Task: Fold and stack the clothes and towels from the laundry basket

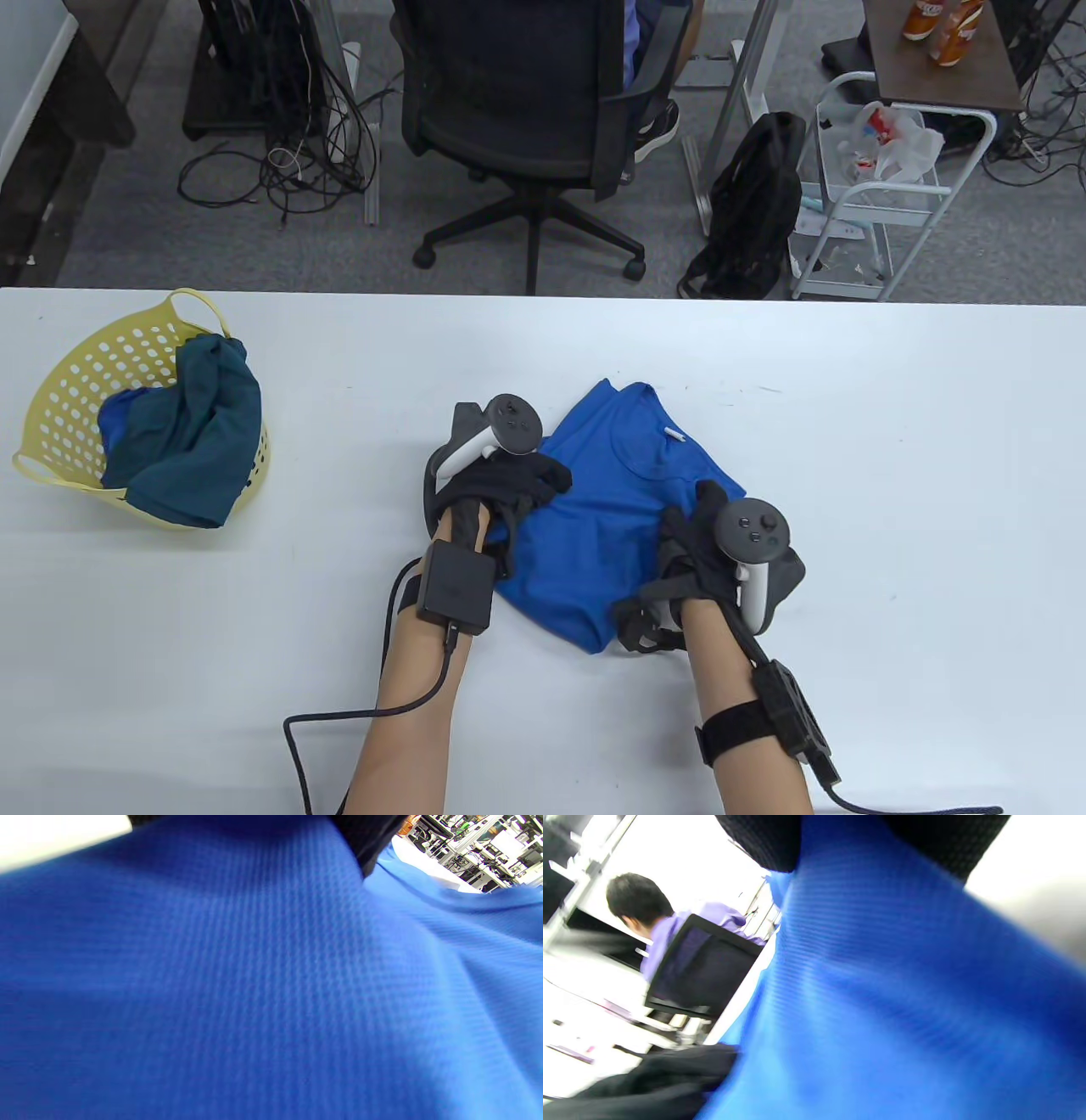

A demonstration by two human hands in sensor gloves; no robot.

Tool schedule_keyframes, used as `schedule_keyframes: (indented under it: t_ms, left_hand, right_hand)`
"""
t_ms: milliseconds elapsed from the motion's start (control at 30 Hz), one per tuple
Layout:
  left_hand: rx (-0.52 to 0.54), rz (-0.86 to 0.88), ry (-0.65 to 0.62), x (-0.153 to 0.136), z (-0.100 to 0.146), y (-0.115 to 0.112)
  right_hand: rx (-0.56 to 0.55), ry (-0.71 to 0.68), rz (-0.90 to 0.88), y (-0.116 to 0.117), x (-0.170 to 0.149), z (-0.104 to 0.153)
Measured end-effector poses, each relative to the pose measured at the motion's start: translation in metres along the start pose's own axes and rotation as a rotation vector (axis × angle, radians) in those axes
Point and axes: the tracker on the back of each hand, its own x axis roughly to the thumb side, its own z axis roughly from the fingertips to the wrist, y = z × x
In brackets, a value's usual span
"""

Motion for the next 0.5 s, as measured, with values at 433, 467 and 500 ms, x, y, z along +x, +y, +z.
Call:
schedule_keyframes:
  t_ms: [433,467,500]
  left_hand:
    - [-0.157,-0.163,-0.011,0.009,0.008,-0.003]
    - [-0.11,-0.166,-0.018,0.012,0.009,-0.007]
    - [-0.079,-0.162,-0.029,0.016,0.01,-0.011]
  right_hand:
    - [0.194,-0.209,0.632,0.033,0.013,-0.007]
    - [0.193,-0.21,0.68,0.03,0.019,-0.007]
    - [0.189,-0.19,0.72,0.026,0.024,-0.006]
